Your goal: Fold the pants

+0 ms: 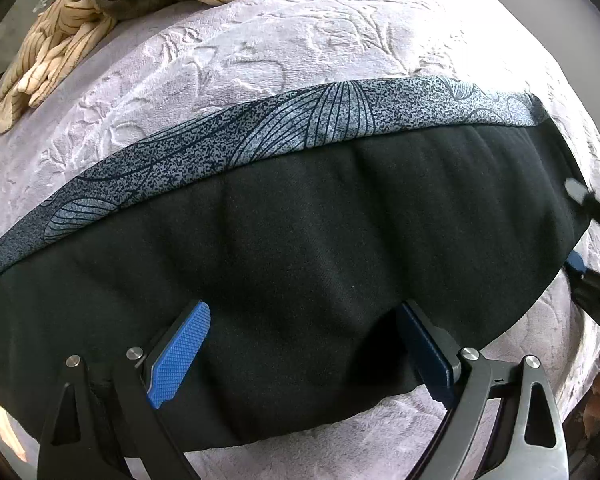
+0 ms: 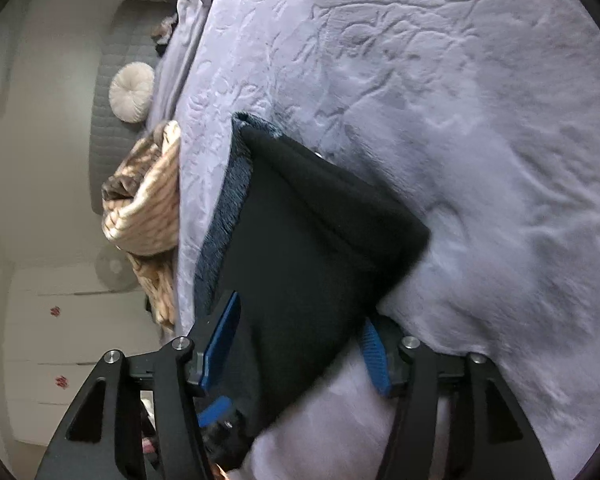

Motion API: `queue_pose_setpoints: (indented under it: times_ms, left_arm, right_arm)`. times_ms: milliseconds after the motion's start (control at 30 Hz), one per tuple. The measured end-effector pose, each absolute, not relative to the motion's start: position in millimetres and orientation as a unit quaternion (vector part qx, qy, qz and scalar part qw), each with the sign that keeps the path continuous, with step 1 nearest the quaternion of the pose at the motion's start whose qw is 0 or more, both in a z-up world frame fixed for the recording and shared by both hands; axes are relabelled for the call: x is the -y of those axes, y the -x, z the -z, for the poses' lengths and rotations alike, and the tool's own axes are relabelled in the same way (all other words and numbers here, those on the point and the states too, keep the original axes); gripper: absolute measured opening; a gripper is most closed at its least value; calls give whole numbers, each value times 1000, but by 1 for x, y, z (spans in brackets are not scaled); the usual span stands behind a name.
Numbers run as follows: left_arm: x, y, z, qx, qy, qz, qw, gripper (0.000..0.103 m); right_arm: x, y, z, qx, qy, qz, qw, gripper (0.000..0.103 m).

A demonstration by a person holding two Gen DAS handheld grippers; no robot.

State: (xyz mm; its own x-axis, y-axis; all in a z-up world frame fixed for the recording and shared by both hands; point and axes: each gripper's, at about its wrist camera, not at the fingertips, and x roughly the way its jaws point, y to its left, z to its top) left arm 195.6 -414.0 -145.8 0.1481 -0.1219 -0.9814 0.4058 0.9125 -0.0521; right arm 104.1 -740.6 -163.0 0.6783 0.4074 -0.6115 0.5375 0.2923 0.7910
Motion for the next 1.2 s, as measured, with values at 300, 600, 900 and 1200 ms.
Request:
queue_pose_setpoints:
  times_ms: [300,600,900,1200]
  left_arm:
    - [422,-212,101,-591,-96,193,777,48]
    - [460,-208,149,-571,-131,185,789,49]
    - [463,-196,136,-582,-99,205,781,50]
    - [438,-213,104,-570,-9,194,798,66]
  right_arm:
    - [742,-127,146,-382,-591,-20,710,45]
    - [745,-128,167,-366,-631,-25,684,15]
    - [705,-159,86,-403,-495,-60,768,15]
    - [645,-170,21,-416,-396,-78,815,15]
